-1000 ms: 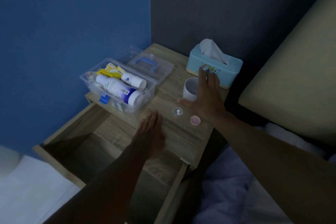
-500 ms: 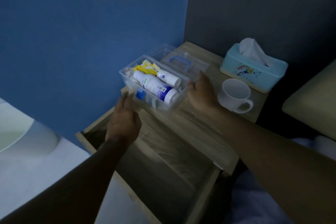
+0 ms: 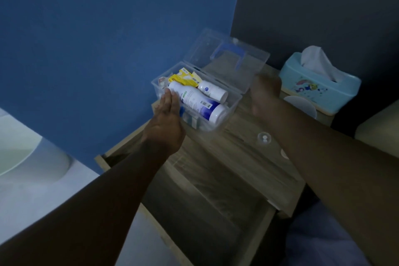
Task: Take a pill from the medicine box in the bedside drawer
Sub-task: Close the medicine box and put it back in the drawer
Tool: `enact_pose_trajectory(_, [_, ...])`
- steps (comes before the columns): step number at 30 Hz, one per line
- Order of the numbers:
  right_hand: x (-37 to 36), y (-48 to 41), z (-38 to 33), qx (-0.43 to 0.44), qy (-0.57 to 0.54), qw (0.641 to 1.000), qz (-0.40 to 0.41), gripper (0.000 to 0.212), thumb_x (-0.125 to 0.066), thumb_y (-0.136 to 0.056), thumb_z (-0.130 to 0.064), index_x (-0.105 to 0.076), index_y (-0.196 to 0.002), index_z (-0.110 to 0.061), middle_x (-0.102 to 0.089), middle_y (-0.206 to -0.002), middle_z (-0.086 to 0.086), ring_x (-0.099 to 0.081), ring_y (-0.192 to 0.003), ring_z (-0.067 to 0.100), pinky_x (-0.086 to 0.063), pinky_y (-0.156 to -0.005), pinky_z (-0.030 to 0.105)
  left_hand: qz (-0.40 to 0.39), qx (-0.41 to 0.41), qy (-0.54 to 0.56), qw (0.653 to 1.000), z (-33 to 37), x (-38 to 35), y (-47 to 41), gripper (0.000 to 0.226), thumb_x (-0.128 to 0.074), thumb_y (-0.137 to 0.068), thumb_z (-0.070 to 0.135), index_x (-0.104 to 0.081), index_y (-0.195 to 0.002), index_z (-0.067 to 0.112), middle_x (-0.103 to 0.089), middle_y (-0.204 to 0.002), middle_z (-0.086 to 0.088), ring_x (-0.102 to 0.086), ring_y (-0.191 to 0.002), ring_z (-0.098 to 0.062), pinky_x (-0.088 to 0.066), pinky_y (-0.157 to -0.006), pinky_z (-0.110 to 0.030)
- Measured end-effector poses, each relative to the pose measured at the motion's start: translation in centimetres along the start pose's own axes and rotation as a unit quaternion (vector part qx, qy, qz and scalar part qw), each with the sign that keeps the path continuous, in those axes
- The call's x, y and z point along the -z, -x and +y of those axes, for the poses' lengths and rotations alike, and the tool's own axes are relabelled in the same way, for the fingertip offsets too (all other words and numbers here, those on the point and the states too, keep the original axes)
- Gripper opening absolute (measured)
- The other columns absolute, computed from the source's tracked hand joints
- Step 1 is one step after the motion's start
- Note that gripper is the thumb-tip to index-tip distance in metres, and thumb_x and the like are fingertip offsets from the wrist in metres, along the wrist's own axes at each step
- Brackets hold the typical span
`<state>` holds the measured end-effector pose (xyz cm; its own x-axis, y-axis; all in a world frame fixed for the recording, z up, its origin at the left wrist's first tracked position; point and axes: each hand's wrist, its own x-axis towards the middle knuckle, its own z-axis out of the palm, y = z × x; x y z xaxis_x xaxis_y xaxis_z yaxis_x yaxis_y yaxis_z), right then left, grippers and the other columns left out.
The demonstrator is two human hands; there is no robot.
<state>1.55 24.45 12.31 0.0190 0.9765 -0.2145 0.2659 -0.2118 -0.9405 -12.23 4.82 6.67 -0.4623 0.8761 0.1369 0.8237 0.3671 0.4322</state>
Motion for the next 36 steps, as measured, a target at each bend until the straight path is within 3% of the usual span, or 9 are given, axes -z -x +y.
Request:
enact_pose_trajectory(4, [-0.1, 2.0, -0.1, 0.191, 0.026, 0.981, -0.019, 0.063, -0.058, -0.093, -0.045, -0.044, -0.145, -0.013, -0.056, -0.143, 0.008, -0.056, -0.126, 0.019, -0.043, -0.085, 0.019, -0.018, -0.001, 0.001, 1.000, -0.2, 0.2, -0.2, 0.079, -0.048, -0.092, 0.003, -0.001, -0.155, 0.004, 0.008, -0.164, -0.014, 0.002, -0.152, -0.027, -0.011, -0.123, -0.037])
enact_pose_trajectory(7, [0.2, 3.5, 0.0, 0.339, 0.093, 0.933, -0.073, 0.060, -0.055, -0.097, -0.033, -0.036, -0.149, -0.010, -0.049, -0.149, 0.010, -0.047, -0.136, 0.020, -0.040, -0.107, 0.030, -0.030, -0.004, 0.005, 1.000, -0.4, 0.2, -0.2, 0.083, -0.049, -0.090, 0.002, 0.002, -0.154, 0.002, 0.011, -0.163, -0.015, 0.005, -0.151, -0.029, -0.013, -0.122, -0.039])
enact_pose_trajectory(9, [0.7, 4.6, 0.7, 0.398, 0.141, 0.900, -0.104, 0.055, -0.052, -0.097, -0.018, -0.038, -0.148, -0.008, -0.047, -0.150, 0.009, -0.043, -0.138, 0.020, -0.032, -0.110, 0.022, -0.025, -0.013, 0.003, 1.000, -0.4, 0.0, -0.1, 0.084, -0.048, -0.088, 0.000, 0.003, -0.154, 0.001, 0.012, -0.162, -0.017, 0.006, -0.151, -0.031, -0.009, -0.123, -0.040])
enact_pose_trajectory(13, [1.5, 7.2, 2.5, 0.426, 0.206, 0.867, -0.153, 0.060, -0.059, -0.087, -0.007, -0.043, -0.145, -0.012, -0.049, -0.147, 0.005, -0.045, -0.133, 0.017, -0.026, -0.100, 0.001, -0.008, 0.028, -0.027, 0.999, -0.6, -0.9, 0.7, 0.088, -0.048, -0.086, 0.003, 0.007, -0.154, 0.004, 0.014, -0.163, -0.014, 0.011, -0.150, -0.029, 0.000, -0.120, -0.036])
enact_pose_trajectory(17, [2.1, 8.7, 4.2, 0.438, 0.270, 0.832, -0.209, 0.065, -0.060, -0.086, -0.003, -0.040, -0.147, -0.010, -0.035, -0.157, 0.006, -0.027, -0.148, 0.019, -0.036, -0.116, 0.036, -0.037, 0.096, -0.016, 0.995, -1.3, -1.5, 1.6, 0.089, -0.048, -0.085, 0.008, 0.008, -0.154, 0.007, 0.013, -0.163, -0.014, 0.009, -0.150, -0.030, -0.008, -0.121, -0.041])
enact_pose_trajectory(24, [2.8, 9.8, 5.6, 0.522, 0.387, 0.730, -0.214, 0.067, -0.058, -0.090, -0.017, -0.034, -0.151, -0.002, -0.031, -0.159, 0.016, -0.021, -0.151, 0.027, -0.032, -0.118, 0.048, -0.046, 0.110, 0.015, 0.993, -1.3, -1.3, 1.3, 0.077, -0.046, -0.093, 0.021, -0.003, -0.155, 0.009, 0.002, -0.165, -0.010, 0.002, -0.152, -0.025, -0.020, -0.120, -0.046])
enact_pose_trajectory(28, [2.2, 10.0, 6.4, 0.545, 0.462, 0.679, -0.171, 0.063, -0.046, -0.099, -0.035, -0.031, -0.153, -0.007, -0.026, -0.161, 0.020, -0.020, -0.150, 0.035, -0.032, -0.117, 0.049, -0.039, 0.114, 0.038, 0.992, -0.7, -1.4, 0.6, 0.054, -0.041, -0.098, 0.031, -0.034, -0.147, 0.010, -0.022, -0.161, -0.008, -0.020, -0.149, -0.026, -0.034, -0.114, -0.048])
enact_pose_trajectory(31, [1.8, 10.1, 6.5, 0.550, 0.472, 0.673, -0.148, 0.056, -0.039, -0.101, -0.034, -0.040, -0.149, -0.006, -0.035, -0.156, 0.023, -0.030, -0.146, 0.038, -0.037, -0.113, 0.052, 0.015, 0.164, 0.136, 0.977, 0.0, -1.4, 0.2, 0.043, -0.051, -0.095, 0.032, -0.043, -0.135, 0.018, -0.055, -0.131, -0.008, -0.054, -0.108, -0.018, -0.049, -0.085, -0.037])
enact_pose_trajectory(36, [1.8, 10.0, 6.1, 0.549, 0.451, 0.690, -0.143, 0.046, -0.048, -0.099, -0.026, -0.050, -0.141, -0.007, -0.047, -0.148, 0.021, -0.040, -0.141, 0.037, -0.045, -0.106, 0.052, 0.046, 0.227, 0.272, 0.934, 0.1, -1.1, -0.6, 0.026, -0.058, -0.094, 0.028, -0.049, -0.117, 0.022, -0.058, -0.112, -0.001, -0.055, -0.082, -0.007, -0.040, -0.063, -0.018])
